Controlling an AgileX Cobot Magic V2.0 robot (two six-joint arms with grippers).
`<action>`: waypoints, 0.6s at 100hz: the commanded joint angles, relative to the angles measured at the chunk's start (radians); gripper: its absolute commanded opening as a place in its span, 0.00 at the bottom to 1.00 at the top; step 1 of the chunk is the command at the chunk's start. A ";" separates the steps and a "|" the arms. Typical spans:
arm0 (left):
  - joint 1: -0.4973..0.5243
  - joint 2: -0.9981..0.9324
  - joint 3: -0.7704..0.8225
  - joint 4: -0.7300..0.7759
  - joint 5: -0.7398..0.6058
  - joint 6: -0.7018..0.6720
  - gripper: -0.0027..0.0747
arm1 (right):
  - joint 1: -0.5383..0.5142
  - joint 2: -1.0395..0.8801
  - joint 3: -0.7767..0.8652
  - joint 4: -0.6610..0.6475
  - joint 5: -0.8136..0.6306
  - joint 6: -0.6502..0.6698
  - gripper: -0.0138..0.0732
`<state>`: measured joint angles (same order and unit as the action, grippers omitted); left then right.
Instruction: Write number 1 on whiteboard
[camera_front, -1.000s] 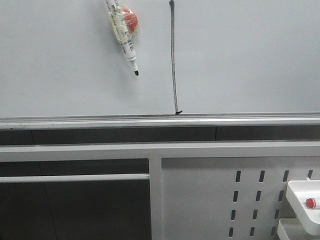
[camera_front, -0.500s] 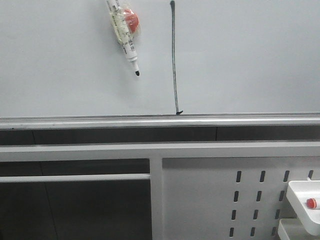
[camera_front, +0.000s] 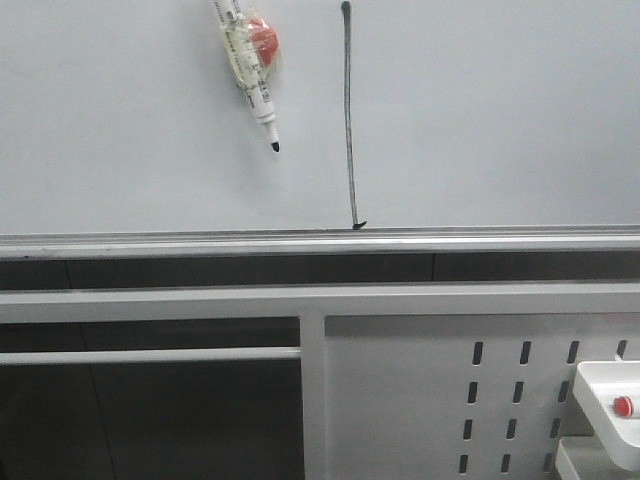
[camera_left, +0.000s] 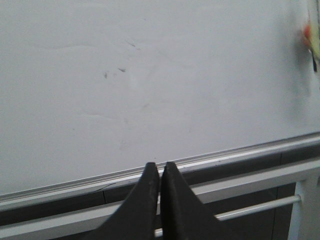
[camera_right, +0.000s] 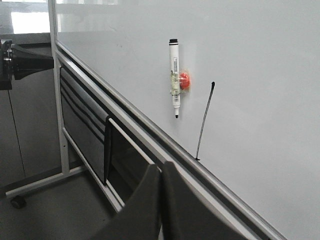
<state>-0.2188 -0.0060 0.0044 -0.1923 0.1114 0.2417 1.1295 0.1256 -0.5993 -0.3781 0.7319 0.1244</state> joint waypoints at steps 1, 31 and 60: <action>0.016 -0.020 0.035 0.037 -0.003 -0.076 0.01 | 0.003 0.012 -0.023 -0.030 -0.072 0.001 0.10; 0.076 -0.020 0.035 0.106 0.178 -0.067 0.01 | 0.003 0.012 -0.023 -0.030 -0.072 0.001 0.10; 0.098 -0.020 0.035 0.069 0.170 -0.067 0.01 | 0.003 0.012 -0.023 -0.030 -0.072 0.001 0.10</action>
<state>-0.1225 -0.0060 0.0044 -0.1068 0.3356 0.1839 1.1295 0.1250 -0.5993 -0.3781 0.7319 0.1263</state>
